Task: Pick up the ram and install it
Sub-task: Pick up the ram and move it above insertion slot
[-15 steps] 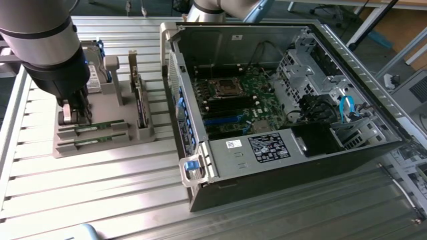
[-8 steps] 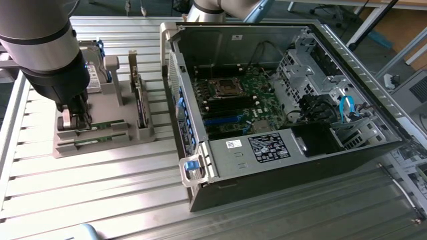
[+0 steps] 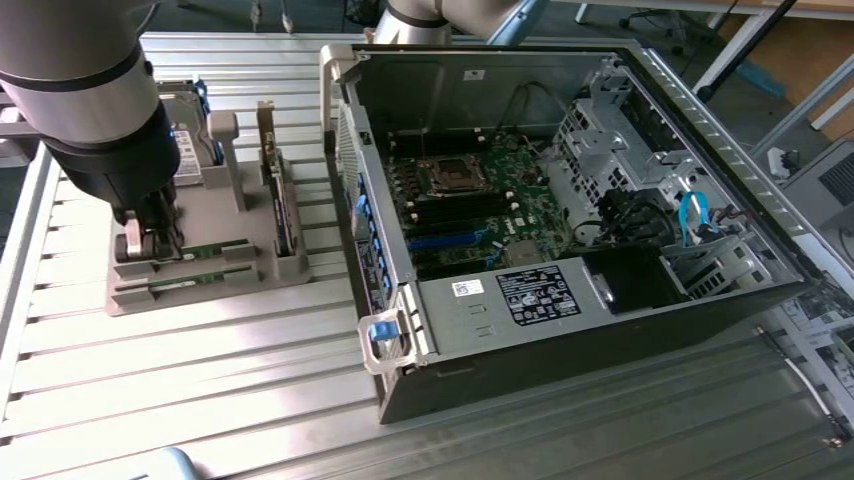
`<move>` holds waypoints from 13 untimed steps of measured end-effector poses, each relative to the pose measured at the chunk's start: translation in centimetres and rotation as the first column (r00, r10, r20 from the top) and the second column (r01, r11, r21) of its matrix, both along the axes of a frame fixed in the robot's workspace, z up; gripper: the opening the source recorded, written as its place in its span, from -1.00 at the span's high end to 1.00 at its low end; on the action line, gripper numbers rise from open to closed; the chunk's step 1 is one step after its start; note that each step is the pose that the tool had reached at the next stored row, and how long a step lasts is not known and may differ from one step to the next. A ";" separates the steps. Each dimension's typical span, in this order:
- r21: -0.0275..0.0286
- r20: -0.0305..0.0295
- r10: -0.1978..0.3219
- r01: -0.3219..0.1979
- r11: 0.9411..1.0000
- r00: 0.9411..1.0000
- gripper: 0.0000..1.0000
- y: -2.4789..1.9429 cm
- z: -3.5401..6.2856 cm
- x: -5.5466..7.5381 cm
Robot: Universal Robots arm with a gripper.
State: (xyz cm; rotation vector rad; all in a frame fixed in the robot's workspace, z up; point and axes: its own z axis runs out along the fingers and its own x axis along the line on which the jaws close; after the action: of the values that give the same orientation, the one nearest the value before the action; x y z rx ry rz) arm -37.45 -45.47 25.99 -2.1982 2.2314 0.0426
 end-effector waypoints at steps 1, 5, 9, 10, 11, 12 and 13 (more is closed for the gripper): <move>0.000 0.000 0.000 0.000 1.000 1.000 0.52 0.00 -0.07 0.0; 0.000 0.000 0.000 0.000 1.000 1.000 0.52 -0.03 -0.44 0.0; 0.000 0.001 0.000 0.000 1.000 1.000 0.52 -0.06 -0.78 0.0; 0.000 0.001 0.000 0.000 1.000 1.000 0.52 -0.07 -0.87 0.0; 0.000 0.001 0.000 0.000 1.000 1.000 0.52 -0.07 -0.97 0.0; 0.000 0.001 0.000 0.000 1.000 1.000 0.52 -0.08 -1.06 0.0; 0.000 0.001 0.000 0.000 1.000 1.000 0.52 -0.09 -1.15 0.0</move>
State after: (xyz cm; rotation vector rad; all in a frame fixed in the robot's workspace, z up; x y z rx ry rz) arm -37.45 -45.55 24.84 -2.1978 2.2311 0.0418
